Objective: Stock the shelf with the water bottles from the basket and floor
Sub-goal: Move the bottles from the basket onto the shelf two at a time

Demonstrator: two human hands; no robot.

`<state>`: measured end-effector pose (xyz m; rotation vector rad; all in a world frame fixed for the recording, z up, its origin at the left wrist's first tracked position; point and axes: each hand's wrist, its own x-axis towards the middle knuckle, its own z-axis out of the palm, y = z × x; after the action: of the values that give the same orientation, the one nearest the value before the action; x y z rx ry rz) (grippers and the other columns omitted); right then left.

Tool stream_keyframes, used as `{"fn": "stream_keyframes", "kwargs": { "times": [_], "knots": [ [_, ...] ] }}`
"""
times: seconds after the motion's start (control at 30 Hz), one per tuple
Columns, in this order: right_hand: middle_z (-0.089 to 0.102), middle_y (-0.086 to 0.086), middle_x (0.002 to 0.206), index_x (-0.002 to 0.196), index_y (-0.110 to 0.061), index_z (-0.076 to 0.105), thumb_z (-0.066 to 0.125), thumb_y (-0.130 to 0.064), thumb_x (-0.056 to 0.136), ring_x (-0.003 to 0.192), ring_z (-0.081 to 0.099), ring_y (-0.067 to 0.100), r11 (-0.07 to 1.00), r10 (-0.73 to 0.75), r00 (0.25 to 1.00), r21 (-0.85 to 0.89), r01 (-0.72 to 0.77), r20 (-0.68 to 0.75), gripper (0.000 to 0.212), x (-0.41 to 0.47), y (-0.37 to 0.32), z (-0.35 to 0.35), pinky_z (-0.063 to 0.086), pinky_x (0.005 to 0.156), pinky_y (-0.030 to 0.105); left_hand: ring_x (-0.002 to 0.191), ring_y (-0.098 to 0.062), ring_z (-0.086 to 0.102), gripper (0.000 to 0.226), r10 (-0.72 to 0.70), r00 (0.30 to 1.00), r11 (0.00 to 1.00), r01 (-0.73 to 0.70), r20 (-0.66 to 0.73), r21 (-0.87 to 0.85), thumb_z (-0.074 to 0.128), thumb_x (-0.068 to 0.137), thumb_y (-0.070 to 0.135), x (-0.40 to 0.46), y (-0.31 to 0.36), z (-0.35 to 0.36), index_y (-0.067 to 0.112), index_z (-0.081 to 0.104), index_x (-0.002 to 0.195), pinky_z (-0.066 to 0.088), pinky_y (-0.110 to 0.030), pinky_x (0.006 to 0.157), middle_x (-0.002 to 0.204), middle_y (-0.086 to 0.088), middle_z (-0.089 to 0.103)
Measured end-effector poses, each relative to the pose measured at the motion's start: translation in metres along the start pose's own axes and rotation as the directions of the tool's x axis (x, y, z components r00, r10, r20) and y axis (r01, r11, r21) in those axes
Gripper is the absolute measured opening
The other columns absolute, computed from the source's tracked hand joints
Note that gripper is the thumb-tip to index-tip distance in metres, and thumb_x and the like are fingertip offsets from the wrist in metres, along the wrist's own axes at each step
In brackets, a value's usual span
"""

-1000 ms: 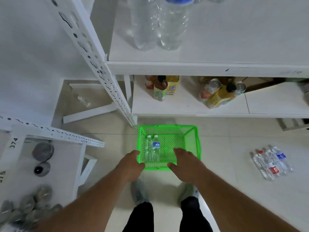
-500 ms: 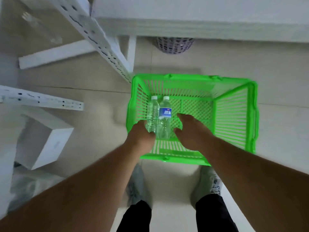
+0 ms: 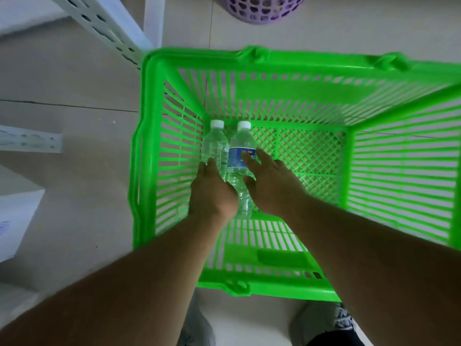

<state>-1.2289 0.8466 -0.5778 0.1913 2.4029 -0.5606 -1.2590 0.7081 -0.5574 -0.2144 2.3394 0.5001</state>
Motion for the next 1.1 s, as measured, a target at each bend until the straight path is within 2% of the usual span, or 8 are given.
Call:
{"fn": "stream_keyframes", "kwargs": {
  "times": [0.13,0.23,0.43,0.53,0.63,0.8,1.0,1.1],
  "knots": [
    [0.042,0.009,0.151,0.145,-0.028,0.042,0.042,-0.045,0.098,0.124,0.050,0.038,0.991,0.137,0.989,0.014,-0.136,-0.058,0.051,-0.014,0.021,-0.004,0.044,0.101,0.045,0.133,-0.032,0.043,0.062,0.145,0.986,0.989,-0.148,-0.082,-0.024,0.058,0.088,0.012,-0.017,0.006,0.004,0.009,0.038,0.147,0.035,-0.036,0.111,0.146,-0.016,0.045],
    [0.060,0.015,0.132,0.135,-0.019,0.053,0.044,-0.049,0.096,0.116,0.059,0.036,0.897,0.390,0.920,0.249,-0.366,-0.049,0.050,-0.005,0.030,-0.014,0.048,0.093,0.040,0.126,-0.034,0.049,0.058,0.089,0.987,0.992,-0.101,-0.134,-0.079,0.064,0.087,0.017,-0.010,0.011,0.004,0.009,0.045,0.141,0.039,-0.036,0.107,0.135,-0.018,0.052],
    [0.061,0.004,0.079,0.099,-0.010,0.061,0.059,-0.065,0.080,0.065,0.058,0.022,0.684,0.555,0.830,0.538,-0.492,0.053,0.058,0.041,0.036,-0.025,0.031,0.049,0.024,0.118,-0.031,0.059,0.078,-0.114,0.974,0.990,0.128,0.194,-0.061,0.071,0.080,0.055,0.024,0.008,0.018,0.007,0.048,0.137,0.046,-0.029,0.089,0.135,-0.013,0.058],
    [0.060,0.001,0.066,0.080,-0.013,0.063,0.070,-0.069,0.073,0.053,0.059,0.014,0.637,0.533,0.841,0.608,-0.473,0.096,0.057,0.046,0.048,-0.020,0.033,0.044,0.020,0.115,-0.028,0.061,0.087,-0.117,0.955,0.984,0.149,0.271,-0.100,0.075,0.070,0.064,0.029,0.008,0.032,0.010,0.052,0.134,0.044,-0.024,0.081,0.135,-0.011,0.058],
    [0.056,0.003,0.055,0.076,-0.008,0.067,0.070,-0.069,0.074,0.040,0.054,0.012,0.677,0.472,0.878,0.605,-0.419,0.079,0.061,0.045,0.057,-0.017,0.032,0.038,0.019,0.092,-0.020,0.069,0.064,-0.133,0.955,0.960,0.190,0.265,-0.203,0.081,0.068,0.056,0.033,0.010,0.039,0.017,0.066,0.117,0.053,-0.025,0.072,0.117,-0.006,0.070],
    [0.064,0.009,0.071,0.084,-0.009,0.069,0.070,-0.062,0.079,0.061,0.060,0.023,0.692,0.402,0.914,0.640,-0.334,0.043,0.053,0.026,0.060,-0.024,0.041,0.052,0.025,0.072,-0.010,0.066,0.031,-0.099,0.960,0.949,0.170,0.262,-0.266,0.082,0.072,0.037,0.022,0.012,0.031,0.020,0.068,0.093,0.051,-0.021,0.059,0.092,0.001,0.073],
    [0.065,-0.004,0.071,0.086,-0.015,0.070,0.072,-0.056,0.079,0.059,0.060,0.009,0.729,0.352,0.930,0.654,-0.202,-0.105,0.041,-0.030,0.034,-0.091,0.035,0.048,0.021,0.059,0.008,0.061,0.027,-0.033,0.989,0.904,0.091,0.145,-0.418,0.086,0.069,0.026,-0.040,0.032,-0.029,0.021,0.062,0.080,0.046,-0.013,0.052,0.072,0.015,0.067],
    [0.070,-0.002,0.074,0.089,-0.014,0.072,0.073,-0.052,0.080,0.063,0.063,0.012,0.733,0.319,0.933,0.667,-0.132,-0.167,0.039,-0.073,0.010,-0.149,0.039,0.053,0.023,0.060,0.004,0.066,0.023,0.034,0.996,0.863,0.010,0.079,-0.504,0.086,0.069,0.017,-0.088,0.050,-0.078,0.018,0.067,0.082,0.048,-0.017,0.056,0.073,0.014,0.074]
  ]
}}
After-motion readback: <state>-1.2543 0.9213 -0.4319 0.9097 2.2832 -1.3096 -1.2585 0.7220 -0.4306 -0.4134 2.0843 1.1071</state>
